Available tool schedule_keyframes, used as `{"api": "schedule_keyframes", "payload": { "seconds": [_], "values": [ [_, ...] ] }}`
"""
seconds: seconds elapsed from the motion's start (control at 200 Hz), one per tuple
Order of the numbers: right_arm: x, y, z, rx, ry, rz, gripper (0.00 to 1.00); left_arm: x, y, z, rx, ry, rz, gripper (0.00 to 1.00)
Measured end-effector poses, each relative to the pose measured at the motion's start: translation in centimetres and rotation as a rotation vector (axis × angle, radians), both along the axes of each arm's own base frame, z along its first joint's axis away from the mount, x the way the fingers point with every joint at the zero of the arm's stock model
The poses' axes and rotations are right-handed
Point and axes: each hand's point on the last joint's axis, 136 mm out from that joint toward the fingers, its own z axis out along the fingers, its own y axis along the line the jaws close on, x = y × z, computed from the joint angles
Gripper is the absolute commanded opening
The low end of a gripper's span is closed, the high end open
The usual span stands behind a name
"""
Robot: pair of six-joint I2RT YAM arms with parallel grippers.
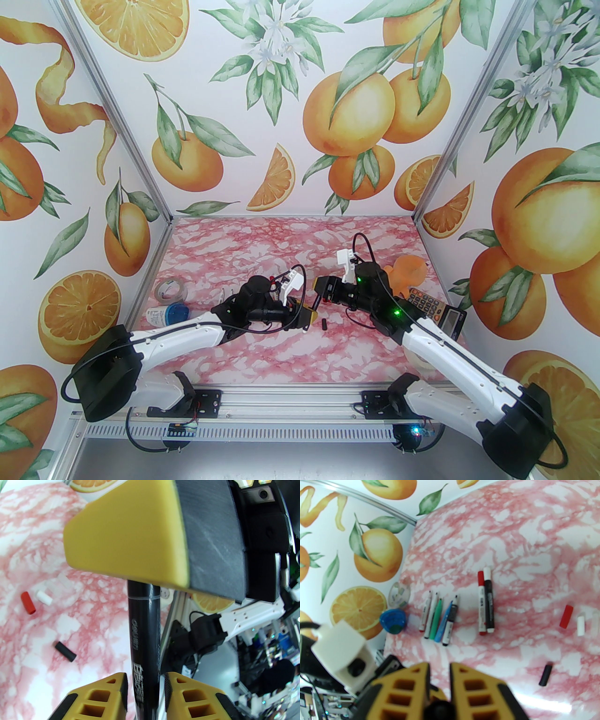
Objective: Open the pen caps
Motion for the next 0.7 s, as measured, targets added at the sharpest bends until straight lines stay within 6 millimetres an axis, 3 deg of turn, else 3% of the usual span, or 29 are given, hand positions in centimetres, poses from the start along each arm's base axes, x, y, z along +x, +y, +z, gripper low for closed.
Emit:
{"api": "schedule_keyframes", "payload": {
  "seconds": [0.085, 0.46, 0.701],
  "values": [
    [0.0, 0.0, 0.2, 0.009, 0.002, -0.004, 0.12, 0.0, -0.3, 0.1, -0.012, 0.0, -0.001, 0.32],
    [0.0, -0.2, 1.1, 0.045, -0.02, -0.023, 0.12, -0.2, -0.9, 0.1, -0.018, -0.01, -0.006, 0.04],
    [0.3, -0.9, 0.9, 0.03, -0.03, -0.063, 0.1, -0.1, -1.3, -0.3, 0.053, -0.051, 0.014, 0.0]
  ]
}}
